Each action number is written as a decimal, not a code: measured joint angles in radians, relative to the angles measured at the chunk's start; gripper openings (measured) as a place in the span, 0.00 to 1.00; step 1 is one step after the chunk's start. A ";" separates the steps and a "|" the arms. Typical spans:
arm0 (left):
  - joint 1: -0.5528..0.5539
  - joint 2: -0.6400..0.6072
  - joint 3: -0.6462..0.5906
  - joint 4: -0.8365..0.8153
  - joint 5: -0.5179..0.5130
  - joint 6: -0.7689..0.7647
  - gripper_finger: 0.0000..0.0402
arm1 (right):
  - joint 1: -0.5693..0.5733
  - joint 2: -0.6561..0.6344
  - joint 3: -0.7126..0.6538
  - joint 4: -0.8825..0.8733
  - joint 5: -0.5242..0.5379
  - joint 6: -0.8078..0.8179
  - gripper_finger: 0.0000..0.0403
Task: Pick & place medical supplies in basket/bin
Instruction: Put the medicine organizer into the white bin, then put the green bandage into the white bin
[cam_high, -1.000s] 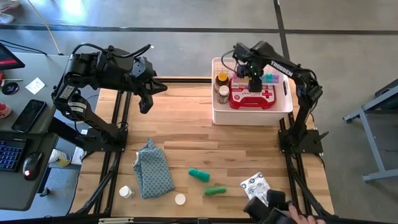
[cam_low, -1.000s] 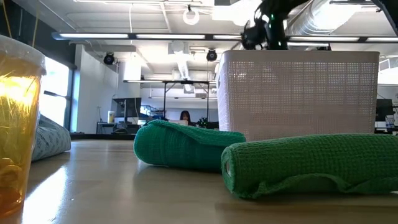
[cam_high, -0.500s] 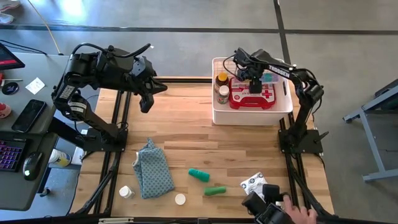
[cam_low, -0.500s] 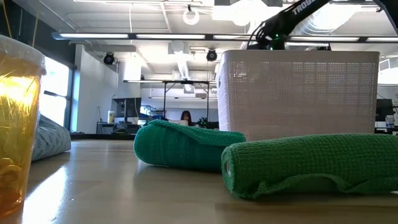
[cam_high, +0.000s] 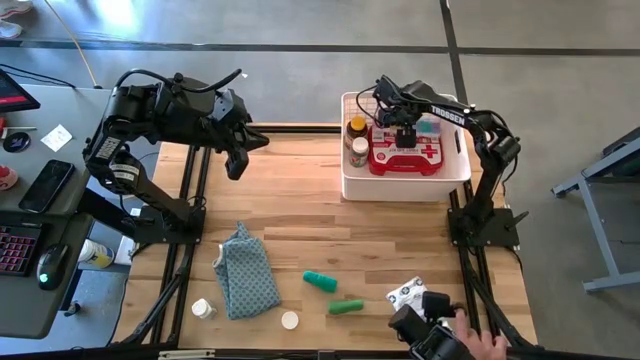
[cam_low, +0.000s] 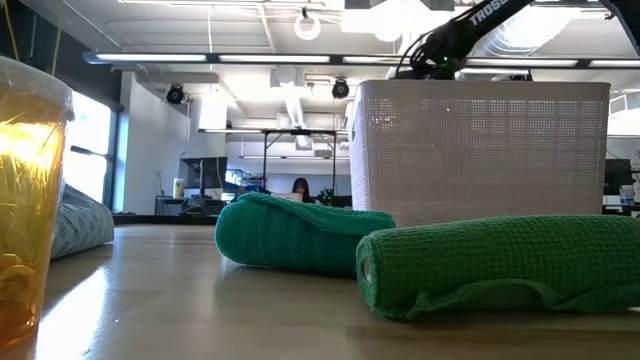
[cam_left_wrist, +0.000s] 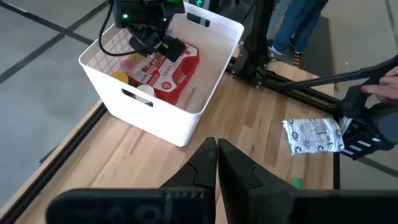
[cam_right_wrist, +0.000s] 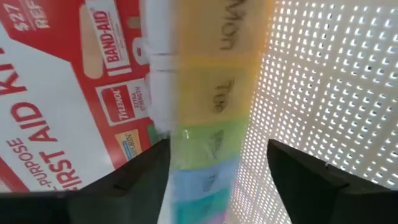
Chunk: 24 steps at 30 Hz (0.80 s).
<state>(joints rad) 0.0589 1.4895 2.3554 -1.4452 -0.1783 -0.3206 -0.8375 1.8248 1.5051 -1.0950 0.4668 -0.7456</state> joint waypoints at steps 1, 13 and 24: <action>0.000 0.000 0.000 0.000 0.000 -0.002 0.13 | 0.000 0.000 0.000 -0.001 0.007 0.000 0.65; 0.000 0.000 0.000 -0.001 0.000 -0.022 0.13 | 0.021 -0.025 0.000 -0.052 0.106 0.085 0.71; 0.000 0.000 0.000 0.000 0.001 0.024 0.13 | 0.070 -0.215 0.001 -0.076 0.102 0.155 0.71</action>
<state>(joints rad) 0.0589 1.4895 2.3554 -1.4449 -0.1776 -0.2970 -0.7675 1.6099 1.5059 -1.1706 0.5687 -0.5901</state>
